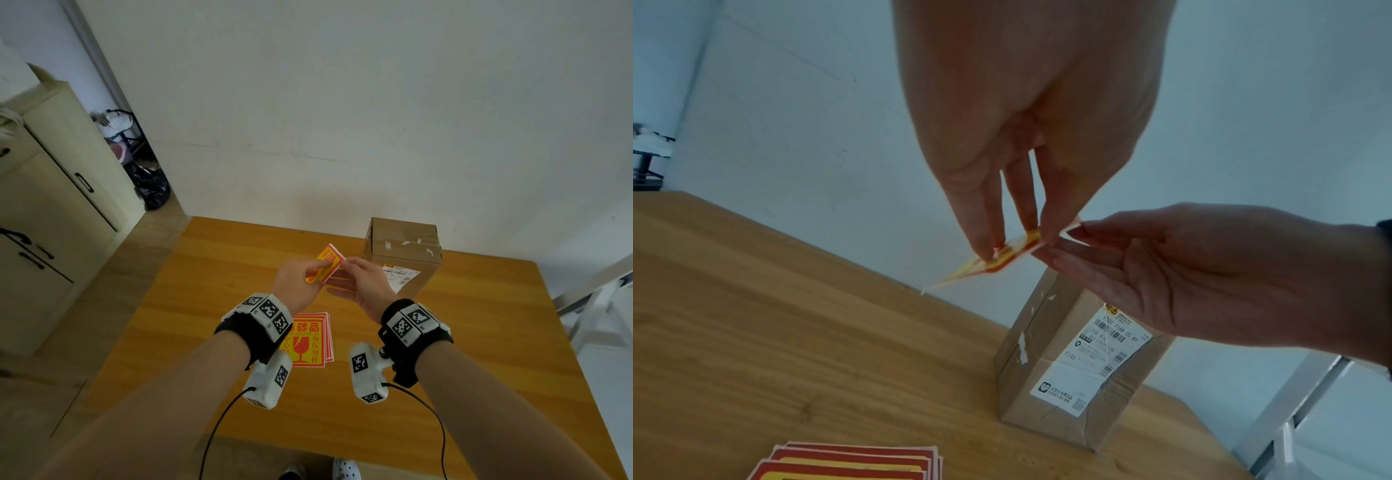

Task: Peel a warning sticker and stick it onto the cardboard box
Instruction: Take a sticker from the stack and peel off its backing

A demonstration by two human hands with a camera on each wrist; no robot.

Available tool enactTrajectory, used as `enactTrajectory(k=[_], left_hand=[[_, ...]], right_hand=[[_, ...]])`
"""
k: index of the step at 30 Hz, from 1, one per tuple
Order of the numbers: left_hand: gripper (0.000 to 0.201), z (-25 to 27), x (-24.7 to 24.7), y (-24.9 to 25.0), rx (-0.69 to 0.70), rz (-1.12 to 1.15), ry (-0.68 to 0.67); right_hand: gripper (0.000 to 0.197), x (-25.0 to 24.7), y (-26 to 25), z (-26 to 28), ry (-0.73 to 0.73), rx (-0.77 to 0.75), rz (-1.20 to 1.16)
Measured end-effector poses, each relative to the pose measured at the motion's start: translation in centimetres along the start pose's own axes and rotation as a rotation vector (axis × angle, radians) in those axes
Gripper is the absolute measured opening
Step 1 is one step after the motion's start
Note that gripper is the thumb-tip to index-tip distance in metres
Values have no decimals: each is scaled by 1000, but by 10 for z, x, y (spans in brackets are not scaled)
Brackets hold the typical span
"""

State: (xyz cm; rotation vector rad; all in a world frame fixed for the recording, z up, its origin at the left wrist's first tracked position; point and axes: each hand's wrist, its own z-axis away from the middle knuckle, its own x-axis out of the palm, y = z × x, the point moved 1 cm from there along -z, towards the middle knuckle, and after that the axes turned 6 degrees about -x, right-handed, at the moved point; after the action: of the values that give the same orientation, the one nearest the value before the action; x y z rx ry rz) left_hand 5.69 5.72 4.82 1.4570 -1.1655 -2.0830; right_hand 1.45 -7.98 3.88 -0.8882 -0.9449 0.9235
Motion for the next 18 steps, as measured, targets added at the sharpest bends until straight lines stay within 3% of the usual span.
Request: enactTrajectory(k=[6,10,18], left_hand=[[42,3,-1,2,13,187,-74],[27,1,-3,2,-9,181,-6],[25,0,-11,2,-18,142,35]], right_hand=[[21,2,1,-1,-32,-3,59],[19,7,5,-1,-64,-19,131],[31,12,4,-2,-65,46,68]])
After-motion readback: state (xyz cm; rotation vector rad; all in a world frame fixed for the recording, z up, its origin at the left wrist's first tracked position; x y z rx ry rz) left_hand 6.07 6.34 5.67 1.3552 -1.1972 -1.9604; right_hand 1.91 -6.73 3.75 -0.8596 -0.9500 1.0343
